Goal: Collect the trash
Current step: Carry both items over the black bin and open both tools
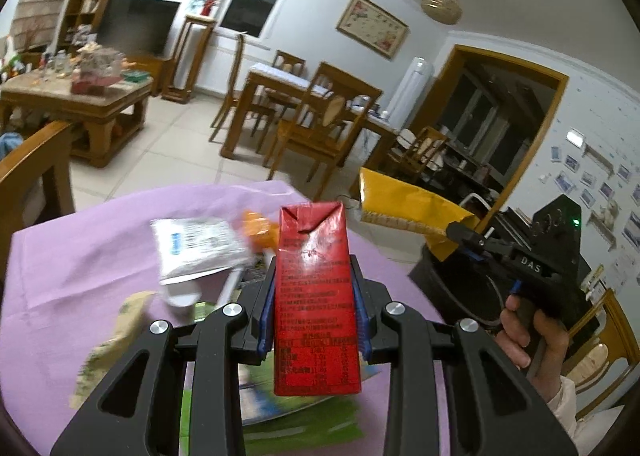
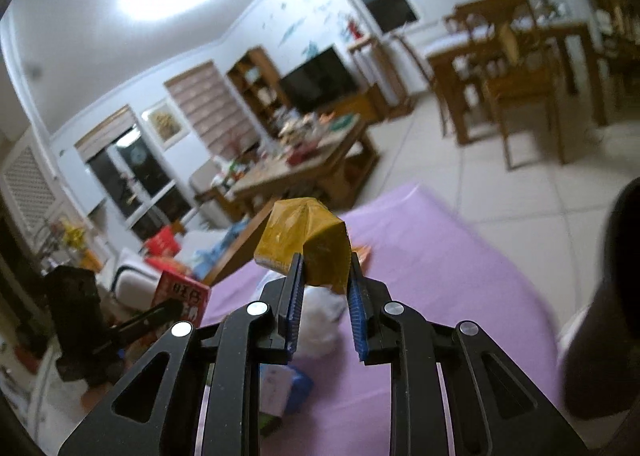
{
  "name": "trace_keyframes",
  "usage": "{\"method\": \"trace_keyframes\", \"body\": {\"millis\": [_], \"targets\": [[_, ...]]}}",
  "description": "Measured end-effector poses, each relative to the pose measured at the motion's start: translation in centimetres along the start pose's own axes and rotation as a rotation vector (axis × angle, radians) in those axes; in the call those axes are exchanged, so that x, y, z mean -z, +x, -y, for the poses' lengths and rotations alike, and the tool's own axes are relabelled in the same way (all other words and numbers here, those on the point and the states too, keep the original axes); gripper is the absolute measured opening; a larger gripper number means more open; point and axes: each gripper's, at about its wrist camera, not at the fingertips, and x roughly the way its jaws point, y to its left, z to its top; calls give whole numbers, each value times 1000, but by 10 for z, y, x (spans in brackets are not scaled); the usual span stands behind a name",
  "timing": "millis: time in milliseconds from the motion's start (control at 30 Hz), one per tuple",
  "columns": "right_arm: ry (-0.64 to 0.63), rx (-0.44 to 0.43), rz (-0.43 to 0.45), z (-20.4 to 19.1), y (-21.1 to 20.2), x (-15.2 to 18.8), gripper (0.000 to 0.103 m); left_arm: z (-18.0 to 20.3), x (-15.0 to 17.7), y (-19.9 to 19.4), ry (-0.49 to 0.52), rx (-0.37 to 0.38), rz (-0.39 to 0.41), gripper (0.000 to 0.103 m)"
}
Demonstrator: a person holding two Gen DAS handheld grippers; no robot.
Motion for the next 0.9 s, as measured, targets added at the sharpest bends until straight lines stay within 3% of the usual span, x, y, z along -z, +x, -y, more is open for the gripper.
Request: {"method": "trace_keyframes", "body": {"millis": [167, 567, 733, 900], "targets": [[12, 107, 91, 46, -61, 0, 21, 52, 0, 28, 59, 71, -23, 31], [139, 321, 200, 186, -170, 21, 21, 187, 15, 131, 195, 262, -146, 31], [193, 387, 205, 238, -191, 34, 21, 232, 24, 178, 233, 316, -206, 31], [240, 418, 183, 280, -194, 45, 22, 252, 36, 215, 243, 322, -260, 31]]}}
